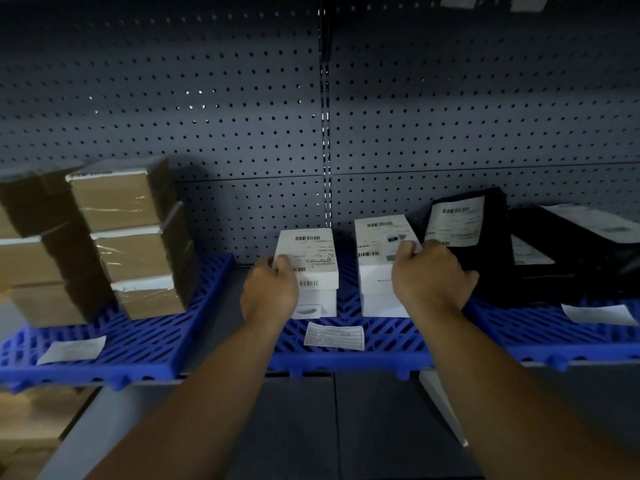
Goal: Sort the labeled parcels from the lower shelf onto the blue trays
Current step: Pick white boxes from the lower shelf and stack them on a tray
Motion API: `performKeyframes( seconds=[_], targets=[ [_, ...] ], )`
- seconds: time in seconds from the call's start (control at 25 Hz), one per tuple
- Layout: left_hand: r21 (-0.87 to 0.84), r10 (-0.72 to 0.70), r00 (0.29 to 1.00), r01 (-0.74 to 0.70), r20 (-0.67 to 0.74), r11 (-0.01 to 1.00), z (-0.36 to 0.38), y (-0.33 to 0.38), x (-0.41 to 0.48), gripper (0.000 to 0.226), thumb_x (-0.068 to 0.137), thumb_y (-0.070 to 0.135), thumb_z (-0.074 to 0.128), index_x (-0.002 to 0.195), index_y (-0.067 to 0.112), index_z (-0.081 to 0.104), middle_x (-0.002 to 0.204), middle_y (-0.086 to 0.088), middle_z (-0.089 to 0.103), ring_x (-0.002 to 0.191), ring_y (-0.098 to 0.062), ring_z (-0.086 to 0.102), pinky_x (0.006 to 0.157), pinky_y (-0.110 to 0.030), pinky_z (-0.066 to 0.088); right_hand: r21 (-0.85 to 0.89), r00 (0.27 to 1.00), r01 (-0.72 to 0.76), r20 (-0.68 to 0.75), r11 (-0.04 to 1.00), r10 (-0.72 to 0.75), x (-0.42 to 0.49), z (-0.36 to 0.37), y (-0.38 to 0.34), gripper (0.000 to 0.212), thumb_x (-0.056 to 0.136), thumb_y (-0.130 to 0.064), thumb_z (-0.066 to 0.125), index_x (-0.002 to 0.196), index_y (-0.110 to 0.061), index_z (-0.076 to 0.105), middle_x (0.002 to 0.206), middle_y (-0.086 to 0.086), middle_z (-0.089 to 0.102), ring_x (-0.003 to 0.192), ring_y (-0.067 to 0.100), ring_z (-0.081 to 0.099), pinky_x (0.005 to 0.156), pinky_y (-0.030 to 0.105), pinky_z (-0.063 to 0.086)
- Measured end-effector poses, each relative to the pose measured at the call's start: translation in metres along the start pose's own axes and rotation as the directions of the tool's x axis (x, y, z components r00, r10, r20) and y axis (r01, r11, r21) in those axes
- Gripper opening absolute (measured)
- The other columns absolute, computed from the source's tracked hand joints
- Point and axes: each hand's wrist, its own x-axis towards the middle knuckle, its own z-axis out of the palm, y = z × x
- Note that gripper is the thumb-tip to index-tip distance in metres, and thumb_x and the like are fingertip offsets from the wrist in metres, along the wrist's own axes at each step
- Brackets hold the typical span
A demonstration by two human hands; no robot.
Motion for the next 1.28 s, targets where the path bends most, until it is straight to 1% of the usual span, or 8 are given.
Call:
performKeyframes(
  seconds=[0.2, 0.32, 0.52, 0.68, 0.88, 1.04, 1.16, 1.28],
  targets=[
    [-0.05, -0.031, 0.999, 0.032, 0.006, 0.998, -0.001, 0.002, 0.0, 0.057, 0.1, 0.06, 0.033, 0.138, 0.022, 0.052, 0.118, -0.008, 0.065, 0.102, -0.032, 0.065, 0.091, -0.05, 0.056, 0.031, 0.977, 0.12, -0.18, 0.992, -0.112, 0.003, -0.012, 0.008, 0.039, 0.099, -0.036, 0.052, 0.115, -0.004, 0.066, 0.116, 0.02, 0.066, 0.104, 0.04, 0.061, 0.09, 0.046, 0.041],
    [-0.093, 0.009, 1.0, -0.011, -0.03, 0.996, -0.006, -0.001, 0.003, 0.061, 0.098, 0.066, 0.031, 0.135, 0.023, 0.053, 0.102, -0.002, 0.066, 0.087, -0.027, 0.067, 0.082, -0.047, 0.059, -0.029, 0.947, 0.105, -0.302, 0.994, -0.109, 0.032, -0.038, 0.024, 0.055, 0.09, -0.04, 0.067, 0.133, -0.006, 0.057, 0.131, 0.023, 0.055, 0.12, 0.043, 0.049, 0.1, 0.052, 0.034],
    [-0.158, 0.028, 0.999, -0.034, -0.035, 0.987, -0.015, -0.006, 0.0, 0.061, 0.094, 0.071, 0.029, 0.129, 0.028, 0.056, 0.104, -0.003, 0.065, 0.087, -0.028, 0.069, 0.081, -0.053, 0.06, -0.09, 0.973, -0.229, -0.007, 0.969, 0.229, 0.066, -0.053, 0.057, 0.084, 0.089, -0.06, 0.064, 0.147, -0.006, 0.039, 0.149, 0.022, 0.041, 0.137, 0.044, 0.037, 0.11, 0.056, 0.031],
    [-0.175, 0.006, 0.999, -0.013, -0.037, 0.984, -0.019, -0.006, -0.003, 0.061, 0.096, 0.067, 0.03, 0.129, 0.024, 0.057, 0.117, -0.011, 0.065, 0.102, -0.035, 0.065, 0.09, -0.058, 0.055, 0.074, 0.963, -0.267, 0.068, 0.961, 0.263, 0.067, -0.048, 0.074, 0.086, 0.088, -0.057, 0.068, 0.146, -0.002, 0.038, 0.147, 0.024, 0.042, 0.138, 0.045, 0.037, 0.103, 0.056, 0.043],
    [-0.17, 0.018, 0.998, -0.028, -0.059, 0.985, -0.023, -0.005, -0.007, 0.055, 0.1, 0.062, 0.033, 0.129, 0.023, 0.058, 0.123, -0.014, 0.063, 0.105, -0.036, 0.065, 0.091, -0.058, 0.055, 0.252, 0.973, -0.231, 0.071, 0.94, 0.22, 0.076, -0.041, 0.084, 0.06, 0.087, -0.047, 0.072, 0.119, 0.004, 0.065, 0.119, 0.026, 0.065, 0.111, 0.046, 0.062, 0.09, 0.053, 0.057],
    [-0.106, 0.173, 0.978, -0.185, -0.115, 0.977, -0.029, 0.014, -0.011, 0.054, 0.102, 0.057, 0.034, 0.132, 0.02, 0.059, 0.128, -0.013, 0.061, 0.112, -0.036, 0.062, 0.094, -0.059, 0.052, 0.374, 0.952, -0.302, 0.069, 0.877, 0.298, 0.085, -0.05, 0.088, 0.041, 0.089, -0.041, 0.075, 0.098, 0.0, 0.073, 0.079, 0.012, 0.067, 0.075, 0.032, 0.067, 0.07, 0.039, 0.059],
    [-0.032, 0.317, 0.936, -0.326, -0.152, 0.945, -0.022, 0.039, -0.02, 0.048, 0.104, 0.052, 0.038, 0.129, 0.018, 0.062, 0.127, -0.01, 0.059, 0.116, -0.034, 0.058, 0.1, -0.058, 0.047, 0.403, 0.943, -0.32, 0.048, 0.858, 0.329, 0.103, -0.064, 0.095, 0.033, 0.093, -0.036, 0.07, 0.078, -0.006, 0.067, 0.062, 0.005, 0.055, 0.06, 0.028, 0.06, 0.057, 0.029, 0.048],
    [-0.005, 0.402, 0.904, -0.407, -0.144, 0.914, 0.0, 0.066, -0.036, 0.043, 0.105, 0.046, 0.041, 0.128, 0.017, 0.064, 0.128, -0.009, 0.061, 0.119, -0.032, 0.056, 0.104, -0.053, 0.044, 0.432, 0.946, -0.3, 0.024, 0.85, 0.322, 0.128, -0.079, 0.109, 0.043, 0.096, -0.028, 0.066, 0.063, -0.008, 0.049, 0.055, 0.009, 0.049, 0.048, 0.024, 0.05, 0.048, 0.023, 0.036]
  ],
)
